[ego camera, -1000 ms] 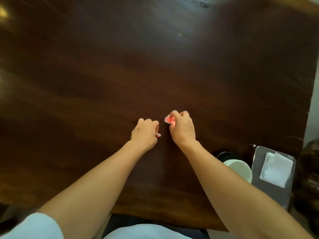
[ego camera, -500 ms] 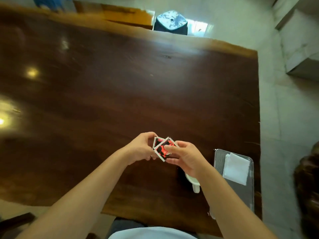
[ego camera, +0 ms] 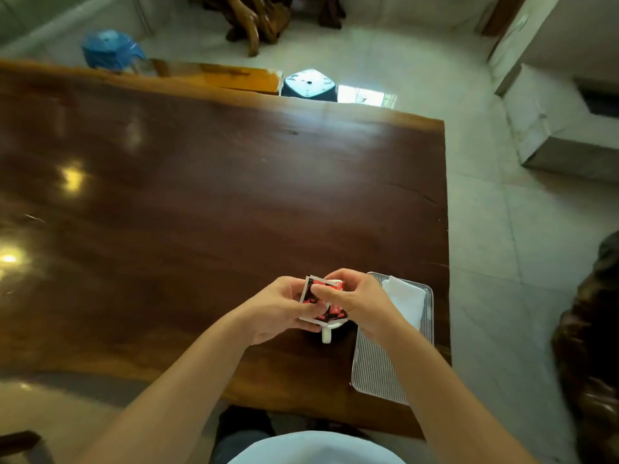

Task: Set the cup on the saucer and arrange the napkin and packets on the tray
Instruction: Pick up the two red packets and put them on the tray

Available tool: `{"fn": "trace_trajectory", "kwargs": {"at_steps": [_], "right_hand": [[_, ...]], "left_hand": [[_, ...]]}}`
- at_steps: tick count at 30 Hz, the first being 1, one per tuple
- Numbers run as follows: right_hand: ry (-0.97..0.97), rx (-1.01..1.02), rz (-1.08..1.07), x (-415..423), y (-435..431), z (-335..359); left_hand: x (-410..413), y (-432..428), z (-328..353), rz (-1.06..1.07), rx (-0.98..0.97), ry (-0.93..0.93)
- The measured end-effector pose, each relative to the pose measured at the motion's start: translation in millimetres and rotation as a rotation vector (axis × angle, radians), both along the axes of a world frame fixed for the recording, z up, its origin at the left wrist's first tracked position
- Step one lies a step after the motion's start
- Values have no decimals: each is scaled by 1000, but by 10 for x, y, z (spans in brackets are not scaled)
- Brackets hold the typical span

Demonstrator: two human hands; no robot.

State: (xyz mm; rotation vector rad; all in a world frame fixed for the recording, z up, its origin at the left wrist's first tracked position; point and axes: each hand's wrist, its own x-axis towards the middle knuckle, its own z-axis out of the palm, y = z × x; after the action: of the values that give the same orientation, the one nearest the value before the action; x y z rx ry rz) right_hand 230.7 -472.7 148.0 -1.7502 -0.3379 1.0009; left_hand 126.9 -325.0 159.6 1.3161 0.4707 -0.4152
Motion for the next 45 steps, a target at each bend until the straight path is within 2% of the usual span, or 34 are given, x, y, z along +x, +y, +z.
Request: {"fn": "trace_trajectory", "kwargs": {"at_steps": [2,5,7,11,14,18,20,23,25,27,29,32,36,39,43,45], "right_hand": [[92,81,-47,-32,-153,-24],[77,110,-127,-72,-345,-93],[69,135,-257,-71,-458,-110],[321,287,-605,110,-824,-61],[356,355,-595,224,-1004,8],[227,223,-454,69,-829,98],[247,196,-415,-80,-717,39],[302,209,-485,-167,-729,-66],[342,214,-440,-152,-851,-110],[404,258,-350,-151,-993,-151],[432,266,-308,-159,-1098,-202],[416,257,-327,-180,-1218,-309],[383,204,-364,-242,-1388,-384],[424,231,-490,-290,-1499,-414],[401,168,-733,-297,-1629,-565],[343,130,-744,-287,-1725,-659]], "left_hand": [[4,-131,-9,66,-81,2],[46,-317,-24,117,-134,55],[97,-430,-63,174,-121,85],[149,-434,-228,385,0,177],[177,-403,-269,437,-82,218],[310,-687,-165,336,-244,204],[368,-893,-122,279,-350,172],[377,-1063,-130,228,-328,96],[346,-1064,-191,204,-330,92],[335,-1074,-272,192,-297,116],[350,-1155,-341,170,-185,109],[370,-1346,-442,72,83,44],[362,-1436,-606,-11,234,46],[359,-1466,-720,30,309,52],[342,-1518,-836,87,362,107],[342,-1529,-867,113,356,133]]}}
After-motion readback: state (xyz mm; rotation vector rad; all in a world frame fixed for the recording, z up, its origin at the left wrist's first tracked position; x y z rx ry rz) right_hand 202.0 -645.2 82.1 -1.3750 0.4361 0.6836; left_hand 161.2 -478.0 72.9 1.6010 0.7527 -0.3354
